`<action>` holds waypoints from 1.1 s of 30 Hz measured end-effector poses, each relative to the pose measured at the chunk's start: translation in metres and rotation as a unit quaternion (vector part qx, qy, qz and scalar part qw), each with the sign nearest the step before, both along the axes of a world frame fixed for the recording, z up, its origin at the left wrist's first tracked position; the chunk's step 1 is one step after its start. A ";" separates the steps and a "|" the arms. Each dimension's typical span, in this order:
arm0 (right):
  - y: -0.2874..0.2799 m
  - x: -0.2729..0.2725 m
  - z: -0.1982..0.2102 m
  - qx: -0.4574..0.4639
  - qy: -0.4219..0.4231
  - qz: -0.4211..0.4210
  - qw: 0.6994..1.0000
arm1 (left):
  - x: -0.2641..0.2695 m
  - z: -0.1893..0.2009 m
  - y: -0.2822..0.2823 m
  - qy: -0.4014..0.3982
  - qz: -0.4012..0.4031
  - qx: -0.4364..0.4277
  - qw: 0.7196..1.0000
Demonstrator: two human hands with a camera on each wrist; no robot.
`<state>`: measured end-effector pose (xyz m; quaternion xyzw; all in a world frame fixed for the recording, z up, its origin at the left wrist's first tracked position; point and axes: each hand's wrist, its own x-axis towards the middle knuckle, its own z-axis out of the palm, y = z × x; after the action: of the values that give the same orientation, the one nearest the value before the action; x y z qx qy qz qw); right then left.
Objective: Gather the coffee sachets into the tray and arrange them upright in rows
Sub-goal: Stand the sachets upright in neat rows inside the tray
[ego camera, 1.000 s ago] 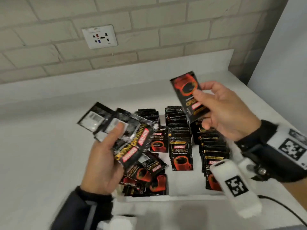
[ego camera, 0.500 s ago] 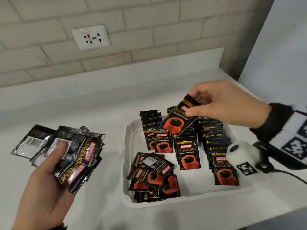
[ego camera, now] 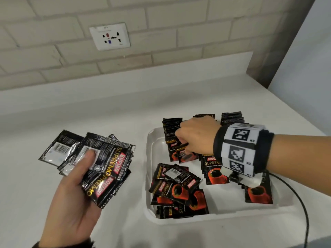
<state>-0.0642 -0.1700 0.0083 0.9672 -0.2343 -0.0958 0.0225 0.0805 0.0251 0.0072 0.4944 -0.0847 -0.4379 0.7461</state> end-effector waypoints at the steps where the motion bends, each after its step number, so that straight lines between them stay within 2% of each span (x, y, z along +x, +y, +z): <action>1: -0.001 0.000 -0.002 -0.011 0.001 0.001 1.000 | 0.001 -0.001 0.000 -0.002 0.003 0.004 1.000; 6: -0.006 -0.006 -0.005 -0.062 -0.007 0.003 0.998 | 0.004 -0.005 -0.001 -0.002 0.006 0.000 1.000; 10: -0.007 -0.008 -0.006 -0.067 -0.019 0.010 0.998 | 0.002 -0.002 -0.005 0.003 0.003 -0.001 1.000; 16: -0.007 -0.004 -0.010 0.065 -0.074 -0.029 0.995 | -0.002 -0.002 -0.005 -0.003 -0.015 0.007 1.000; 19: -0.005 0.001 -0.012 0.089 -0.079 -0.028 0.992 | -0.008 0.000 -0.007 0.018 -0.020 0.014 1.000; 27: -0.008 -0.001 -0.002 0.029 -0.087 -0.028 0.995 | -0.022 -0.003 -0.026 0.043 -0.070 0.045 0.996; 31: -0.009 -0.020 0.022 0.052 -0.161 -0.079 0.982 | -0.033 -0.003 -0.041 0.050 -0.102 0.047 0.992; 33: -0.005 -0.034 0.033 0.127 -0.227 -0.100 0.960 | -0.040 -0.004 -0.048 0.040 -0.116 0.039 0.992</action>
<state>-0.0980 -0.1751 0.0415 0.9300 -0.3148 0.0956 -0.1636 0.0404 -0.0233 0.0035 0.4921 -0.0941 -0.5437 0.6733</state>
